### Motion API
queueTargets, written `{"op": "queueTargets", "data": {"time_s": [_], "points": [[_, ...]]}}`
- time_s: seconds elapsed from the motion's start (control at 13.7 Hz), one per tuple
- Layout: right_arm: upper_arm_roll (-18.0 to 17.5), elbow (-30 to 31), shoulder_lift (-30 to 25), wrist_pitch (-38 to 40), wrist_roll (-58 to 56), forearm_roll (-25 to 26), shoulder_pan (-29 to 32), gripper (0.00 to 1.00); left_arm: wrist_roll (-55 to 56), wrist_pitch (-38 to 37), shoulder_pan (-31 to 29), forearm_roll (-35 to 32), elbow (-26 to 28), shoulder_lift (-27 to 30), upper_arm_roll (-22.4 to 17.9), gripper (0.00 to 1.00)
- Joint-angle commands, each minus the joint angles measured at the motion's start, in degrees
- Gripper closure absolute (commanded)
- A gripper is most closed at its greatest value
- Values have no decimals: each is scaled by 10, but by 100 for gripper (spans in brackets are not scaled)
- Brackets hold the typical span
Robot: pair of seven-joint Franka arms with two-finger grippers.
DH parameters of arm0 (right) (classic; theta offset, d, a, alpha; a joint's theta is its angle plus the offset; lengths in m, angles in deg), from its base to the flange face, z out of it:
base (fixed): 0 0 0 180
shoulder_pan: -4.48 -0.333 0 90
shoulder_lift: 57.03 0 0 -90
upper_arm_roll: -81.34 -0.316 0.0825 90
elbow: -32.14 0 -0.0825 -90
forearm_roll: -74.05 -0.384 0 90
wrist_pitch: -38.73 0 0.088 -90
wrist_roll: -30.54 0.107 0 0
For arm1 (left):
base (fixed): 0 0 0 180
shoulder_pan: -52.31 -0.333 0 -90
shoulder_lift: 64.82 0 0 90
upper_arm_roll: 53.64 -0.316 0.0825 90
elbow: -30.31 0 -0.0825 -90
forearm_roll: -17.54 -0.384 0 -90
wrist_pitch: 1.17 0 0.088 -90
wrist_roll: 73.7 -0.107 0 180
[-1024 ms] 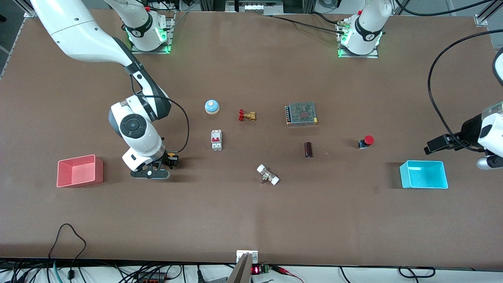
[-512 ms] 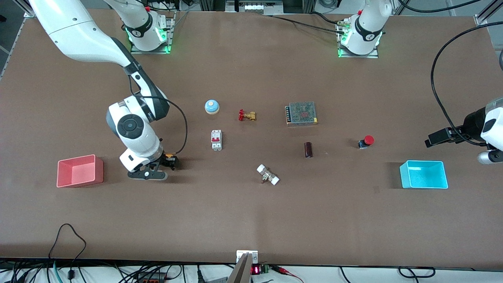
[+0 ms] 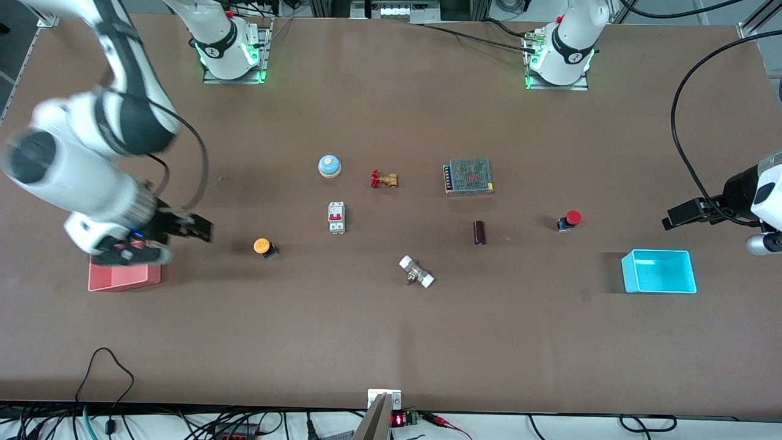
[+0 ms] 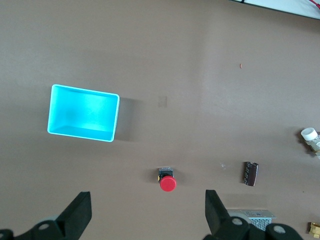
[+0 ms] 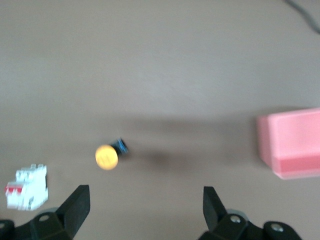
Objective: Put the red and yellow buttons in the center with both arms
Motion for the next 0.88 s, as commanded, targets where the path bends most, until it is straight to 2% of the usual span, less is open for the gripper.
{"op": "queueTargets", "data": {"time_s": [0.0,0.15,0.37,0.59,0.8], "points": [[26,-12,-78,94,-19,-16,5,0,-4,-13,3,-1,-12,0,-3,0],[58,-42,-87,136,-28,-27,2,0,-4,-15,9,-3,-13,5,-8,0],[97,-36,-108,157,-32,-53,-21,0,-8,-50,6,-10,-13,20,-2,0],[109,-24,-115,162,-24,-55,-36,0,-5,-70,10,-35,-10,26,8,0],[106,-25,-113,167,-25,-54,-35,0,-3,-71,10,-35,-11,27,9,0]]}}
